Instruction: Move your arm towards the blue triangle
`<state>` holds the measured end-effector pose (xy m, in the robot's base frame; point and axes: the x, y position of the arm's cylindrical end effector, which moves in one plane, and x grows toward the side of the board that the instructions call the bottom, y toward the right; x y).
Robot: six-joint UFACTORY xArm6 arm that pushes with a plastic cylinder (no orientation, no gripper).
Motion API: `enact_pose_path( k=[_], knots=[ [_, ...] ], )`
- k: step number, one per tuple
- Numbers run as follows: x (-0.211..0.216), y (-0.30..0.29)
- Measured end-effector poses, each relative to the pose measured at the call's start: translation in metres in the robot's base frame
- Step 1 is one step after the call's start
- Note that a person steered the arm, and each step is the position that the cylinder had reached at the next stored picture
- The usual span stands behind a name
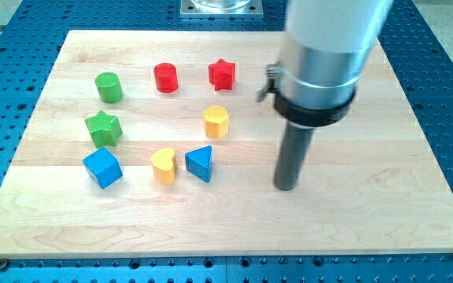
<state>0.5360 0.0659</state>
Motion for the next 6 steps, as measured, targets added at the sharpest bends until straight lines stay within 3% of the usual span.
enact_pose_path(
  k=[6],
  knots=[
    [0.0052,-0.007]
  ],
)
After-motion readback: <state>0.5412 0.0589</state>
